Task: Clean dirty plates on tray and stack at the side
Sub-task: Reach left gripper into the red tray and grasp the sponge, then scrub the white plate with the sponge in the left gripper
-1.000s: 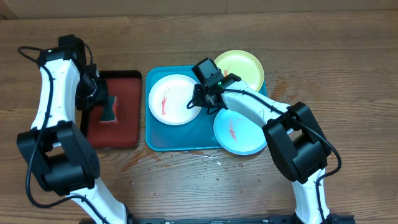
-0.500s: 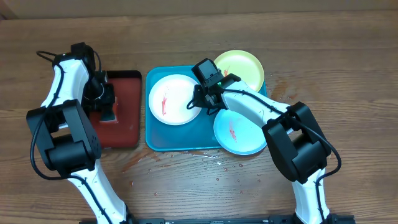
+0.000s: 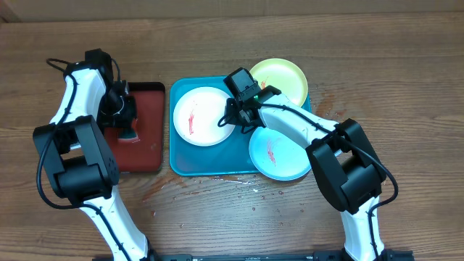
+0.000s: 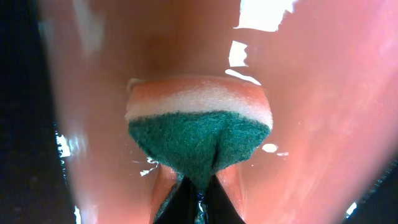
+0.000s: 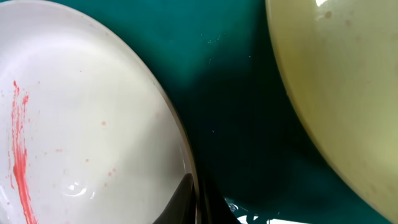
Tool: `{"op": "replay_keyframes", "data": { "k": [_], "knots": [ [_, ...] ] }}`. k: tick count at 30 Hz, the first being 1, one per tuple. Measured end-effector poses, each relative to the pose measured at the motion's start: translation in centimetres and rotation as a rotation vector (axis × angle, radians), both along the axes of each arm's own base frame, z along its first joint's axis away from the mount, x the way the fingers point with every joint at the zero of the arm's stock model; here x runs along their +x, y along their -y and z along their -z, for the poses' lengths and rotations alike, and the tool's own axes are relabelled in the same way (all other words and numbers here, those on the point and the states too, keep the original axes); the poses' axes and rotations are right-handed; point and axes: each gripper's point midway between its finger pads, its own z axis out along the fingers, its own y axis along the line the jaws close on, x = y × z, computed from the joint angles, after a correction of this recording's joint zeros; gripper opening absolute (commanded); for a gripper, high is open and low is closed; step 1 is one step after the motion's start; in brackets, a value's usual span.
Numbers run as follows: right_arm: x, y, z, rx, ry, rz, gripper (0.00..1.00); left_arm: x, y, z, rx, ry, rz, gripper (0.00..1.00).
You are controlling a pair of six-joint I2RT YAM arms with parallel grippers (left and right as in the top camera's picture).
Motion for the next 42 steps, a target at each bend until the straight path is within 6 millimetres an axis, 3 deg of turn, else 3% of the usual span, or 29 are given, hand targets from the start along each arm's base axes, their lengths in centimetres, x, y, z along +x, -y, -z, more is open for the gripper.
{"op": "replay_keyframes", "data": {
  "k": [6,15,17,21,27,31,38,42],
  "knots": [
    [-0.3,-0.2,0.0,0.012,-0.016,-0.007,0.04,0.0,1.5,-1.2,-0.053,-0.018,-0.004,0.04],
    [-0.9,-0.2,0.1,0.016,-0.044,-0.012,0.04,3.3,2.5,-8.6,-0.07,0.09,-0.028,0.04],
    [-0.9,-0.2,0.1,0.02,-0.048,-0.013,0.04,3.9,3.3,-9.9,-0.07,0.118,-0.012,0.04],
    [-1.1,-0.2,0.2,0.025,-0.059,-0.015,0.04,4.7,6.7,-11.1,-0.078,0.15,0.053,0.04],
    [-1.6,-0.2,0.2,0.035,-0.089,-0.019,0.04,4.9,13.3,-11.1,-0.094,0.16,0.2,0.04],
    [-1.9,-0.1,0.2,0.052,-0.117,-0.024,0.04,4.7,16.5,-9.6,-0.104,0.163,0.265,0.04],
    [-2.7,-0.2,0.3,0.067,-0.156,-0.046,0.04,2.8,16.5,-4.5,-0.062,0.084,0.232,0.04],
    [-2.8,-0.2,0.3,0.069,-0.156,-0.05,0.04,2.2,16.3,-2.8,-0.055,0.067,0.218,0.04]
  ]
}}
